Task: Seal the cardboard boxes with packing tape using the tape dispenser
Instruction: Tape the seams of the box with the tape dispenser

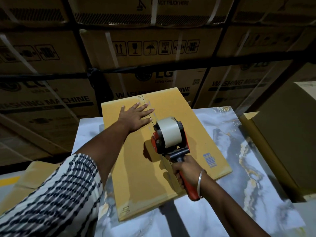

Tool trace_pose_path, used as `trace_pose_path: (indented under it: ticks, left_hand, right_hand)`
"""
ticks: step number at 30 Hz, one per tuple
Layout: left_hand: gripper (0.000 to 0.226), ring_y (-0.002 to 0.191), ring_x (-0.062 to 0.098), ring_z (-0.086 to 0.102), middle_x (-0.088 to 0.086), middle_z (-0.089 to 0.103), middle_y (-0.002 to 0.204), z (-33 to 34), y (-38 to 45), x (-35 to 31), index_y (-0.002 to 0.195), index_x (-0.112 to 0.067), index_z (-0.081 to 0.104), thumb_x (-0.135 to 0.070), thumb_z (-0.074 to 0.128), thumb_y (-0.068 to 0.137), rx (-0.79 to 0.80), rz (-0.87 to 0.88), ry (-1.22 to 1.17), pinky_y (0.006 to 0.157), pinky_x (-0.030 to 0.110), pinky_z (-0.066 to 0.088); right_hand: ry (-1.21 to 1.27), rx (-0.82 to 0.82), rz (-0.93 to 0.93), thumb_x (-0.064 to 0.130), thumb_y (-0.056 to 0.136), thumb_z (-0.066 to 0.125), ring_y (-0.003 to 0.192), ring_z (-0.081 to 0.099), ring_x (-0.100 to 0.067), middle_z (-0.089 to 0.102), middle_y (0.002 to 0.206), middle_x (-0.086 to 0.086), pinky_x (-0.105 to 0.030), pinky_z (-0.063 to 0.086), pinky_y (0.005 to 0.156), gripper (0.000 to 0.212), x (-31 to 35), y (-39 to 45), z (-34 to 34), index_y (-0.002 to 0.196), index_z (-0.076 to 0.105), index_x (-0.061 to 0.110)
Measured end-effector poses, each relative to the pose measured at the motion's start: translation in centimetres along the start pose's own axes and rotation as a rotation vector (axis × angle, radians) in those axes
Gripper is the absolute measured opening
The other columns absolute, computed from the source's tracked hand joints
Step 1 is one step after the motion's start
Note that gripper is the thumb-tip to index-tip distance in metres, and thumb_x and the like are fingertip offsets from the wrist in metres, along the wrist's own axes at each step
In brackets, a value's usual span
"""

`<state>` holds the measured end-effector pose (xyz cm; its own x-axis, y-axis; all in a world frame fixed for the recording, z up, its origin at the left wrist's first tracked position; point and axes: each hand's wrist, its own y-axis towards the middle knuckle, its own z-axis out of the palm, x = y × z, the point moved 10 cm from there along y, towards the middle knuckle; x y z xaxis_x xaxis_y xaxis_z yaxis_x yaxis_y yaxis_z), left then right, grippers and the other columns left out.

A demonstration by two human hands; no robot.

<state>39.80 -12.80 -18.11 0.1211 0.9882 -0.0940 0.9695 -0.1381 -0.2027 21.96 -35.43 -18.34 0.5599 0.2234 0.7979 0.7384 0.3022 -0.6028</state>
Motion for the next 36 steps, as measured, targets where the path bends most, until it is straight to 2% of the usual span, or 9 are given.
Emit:
trace_pose_path:
  ticks: [3, 6, 10, 14, 17, 20, 24, 28, 36]
  left_hand:
    - [0.058, 0.154, 0.019, -0.001, -0.019, -0.002, 0.165, 0.0, 0.0, -0.2, 0.151, -0.059, 0.004, -0.073, 0.015, 0.096, 0.002, -0.022, -0.015, 0.112, 0.073, 0.004]
    - [0.055, 0.154, 0.019, 0.003, -0.013, 0.006, 0.166, -0.6, -1.6, -2.6, 0.156, -0.048, 0.007, -0.058, 0.022, 0.104, -0.107, 0.037, -0.069, 0.117, 0.066, 0.007]
    - [0.065, 0.154, 0.014, 0.004, -0.018, 0.004, 0.165, 1.0, -3.8, -6.3, 0.155, -0.049, 0.008, -0.074, 0.019, 0.097, -0.057, 0.180, -0.128, 0.120, 0.057, 0.004]
    - [0.070, 0.154, 0.013, 0.003, -0.023, 0.000, 0.164, 1.5, -3.1, -5.7, 0.155, -0.050, 0.007, -0.079, 0.018, 0.093, -0.020, 0.148, -0.067, 0.119, 0.059, 0.004]
    - [0.072, 0.154, 0.013, 0.001, -0.025, -0.002, 0.164, 1.5, -2.5, -5.2, 0.156, -0.048, 0.008, -0.079, 0.022, 0.092, -0.020, 0.140, -0.042, 0.117, 0.063, 0.004]
    - [0.072, 0.154, 0.012, 0.001, -0.025, -0.003, 0.164, 1.2, -1.6, -4.6, 0.157, -0.046, 0.009, -0.076, 0.025, 0.093, 0.002, 0.120, -0.029, 0.117, 0.064, 0.003]
    - [0.064, 0.154, 0.012, -0.001, -0.024, -0.003, 0.164, 1.0, -1.0, -4.3, 0.156, -0.047, 0.009, -0.069, 0.024, 0.098, 0.042, 0.102, -0.003, 0.118, 0.065, 0.003]
    - [0.059, 0.154, 0.011, 0.000, -0.025, -0.003, 0.163, 1.0, -0.9, -4.3, 0.153, -0.055, 0.002, -0.071, 0.011, 0.098, 0.029, 0.084, -0.020, 0.117, 0.064, 0.001]
    - [0.053, 0.154, 0.013, 0.002, -0.020, 0.004, 0.165, 0.4, -1.0, -4.7, 0.155, -0.051, 0.009, -0.060, 0.019, 0.104, -0.039, 0.077, -0.078, 0.117, 0.065, 0.003]
  right_hand:
    - [-0.013, -0.023, -0.015, 0.008, 0.061, 0.053, 0.041, 0.033, -0.019, 0.036, 0.050, -0.006, -0.024, 0.029, 0.046, 0.010, -0.2, -1.1, -0.2, 0.070, 0.048, 0.008]
    - [-0.024, -0.038, -0.025, 0.010, 0.059, 0.054, 0.041, 0.033, -0.019, 0.036, 0.050, -0.006, -0.024, 0.029, 0.046, 0.011, 0.0, -1.2, -0.2, 0.067, 0.046, 0.008]
    - [-0.032, -0.040, -0.015, 0.011, 0.059, 0.054, 0.042, 0.033, -0.019, 0.037, 0.050, -0.007, -0.025, 0.029, 0.046, 0.014, -0.1, -1.1, -0.2, 0.070, 0.047, 0.006]
    - [-0.041, -0.036, -0.005, 0.008, 0.064, 0.054, 0.040, 0.034, -0.019, 0.038, 0.051, -0.008, -0.025, 0.030, 0.046, 0.009, 0.2, -0.7, -0.2, 0.067, 0.046, 0.007]
    - [-0.060, -0.034, -0.006, -0.002, 0.076, 0.052, 0.041, 0.033, -0.019, 0.037, 0.051, -0.008, -0.024, 0.029, 0.046, 0.010, 0.9, 0.2, -0.2, 0.073, 0.048, 0.007]
    - [-0.047, -0.039, -0.020, -0.003, 0.077, 0.050, 0.042, 0.031, -0.018, 0.035, 0.052, -0.007, -0.024, 0.027, 0.045, 0.015, 1.6, 1.2, -0.2, 0.085, 0.053, 0.009]
    - [-0.056, -0.050, -0.023, -0.004, 0.077, 0.051, 0.041, 0.033, -0.019, 0.036, 0.051, -0.007, -0.024, 0.028, 0.046, 0.011, 2.0, 1.2, -0.4, 0.078, 0.052, 0.007]
    - [-0.020, -0.056, 0.012, -0.001, 0.070, 0.053, 0.041, 0.032, -0.018, 0.034, 0.055, -0.009, -0.023, 0.026, 0.045, 0.009, 0.5, -1.2, -0.7, 0.068, 0.047, 0.006]
    - [0.041, -0.089, 0.014, 0.004, 0.062, 0.052, 0.041, 0.027, -0.018, 0.032, 0.054, -0.007, -0.024, 0.021, 0.047, 0.016, -1.1, -4.4, -0.8, 0.059, 0.040, 0.012]
